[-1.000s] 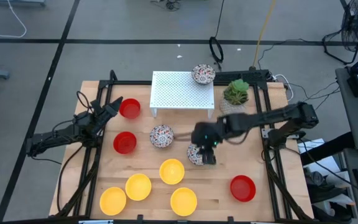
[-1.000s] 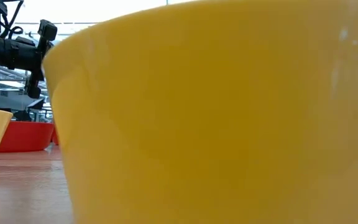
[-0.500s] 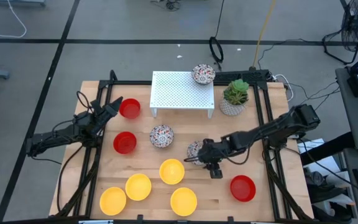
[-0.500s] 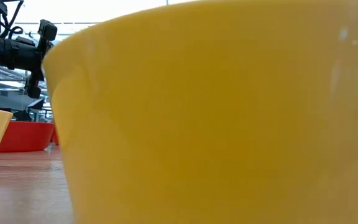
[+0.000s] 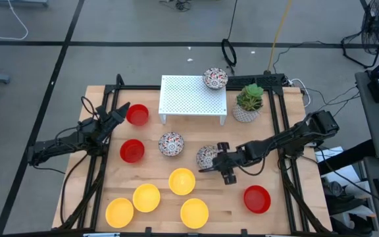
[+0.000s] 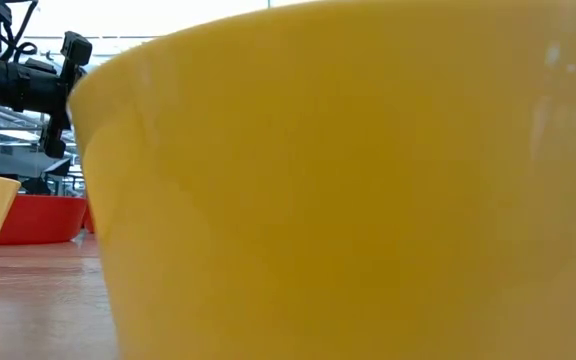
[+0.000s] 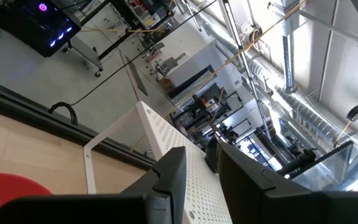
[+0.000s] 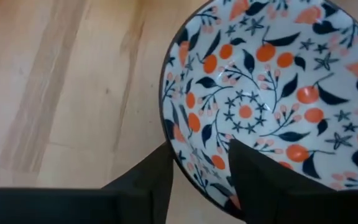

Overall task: Pick & Place Mini bowls
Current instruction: Stack the white patterned bowl on the white patterned bowl on the shelf

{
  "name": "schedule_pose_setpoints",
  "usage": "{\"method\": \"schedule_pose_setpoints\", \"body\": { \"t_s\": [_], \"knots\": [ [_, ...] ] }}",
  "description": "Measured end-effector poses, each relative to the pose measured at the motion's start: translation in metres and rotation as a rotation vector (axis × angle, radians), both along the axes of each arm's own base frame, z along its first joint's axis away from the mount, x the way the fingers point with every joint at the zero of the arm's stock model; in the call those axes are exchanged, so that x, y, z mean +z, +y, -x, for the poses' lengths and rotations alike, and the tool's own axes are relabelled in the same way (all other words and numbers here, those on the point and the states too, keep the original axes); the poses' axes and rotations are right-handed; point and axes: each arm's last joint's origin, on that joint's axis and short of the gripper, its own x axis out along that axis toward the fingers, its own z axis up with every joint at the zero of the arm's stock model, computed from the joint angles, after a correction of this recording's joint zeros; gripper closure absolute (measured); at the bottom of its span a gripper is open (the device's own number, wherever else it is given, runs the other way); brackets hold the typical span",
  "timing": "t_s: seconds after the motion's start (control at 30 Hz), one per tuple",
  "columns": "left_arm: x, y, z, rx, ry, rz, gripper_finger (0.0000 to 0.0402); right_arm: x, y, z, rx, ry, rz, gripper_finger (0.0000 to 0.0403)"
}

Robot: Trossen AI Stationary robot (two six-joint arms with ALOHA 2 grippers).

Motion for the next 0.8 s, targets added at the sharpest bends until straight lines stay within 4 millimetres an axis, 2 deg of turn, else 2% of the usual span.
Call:
{"method": "schedule_pose_setpoints", "body": {
  "t_s": [0.13, 0.3, 0.5, 0.6, 0.8],
  "knots": [
    [0.0, 0.0, 0.0, 0.0, 0.0, 0.0, 0.0309, 0.0, 0.0, 0.0, 0.043, -0.007, 0.04, 0.0305],
    [0.0, 0.0, 0.0, 0.0, 0.0, 0.0, 0.0309, 0.0, -0.002, -0.001, 0.015, -0.024, 0.093, 0.0383],
    [0.0, 0.0, 0.0, 0.0, 0.0, 0.0, 0.0309, 0.005, 0.0, -0.003, 0.021, -0.068, 0.078, 0.0395],
    [0.0, 0.0, 0.0, 0.0, 0.0, 0.0, 0.0309, 0.022, 0.004, -0.005, 0.086, -0.13, 0.032, 0.0398],
    [0.0, 0.0, 0.0, 0.0, 0.0, 0.0, 0.0309, 0.085, 0.002, -0.005, 0.122, -0.384, 0.045, 0.04]
  ]
}}
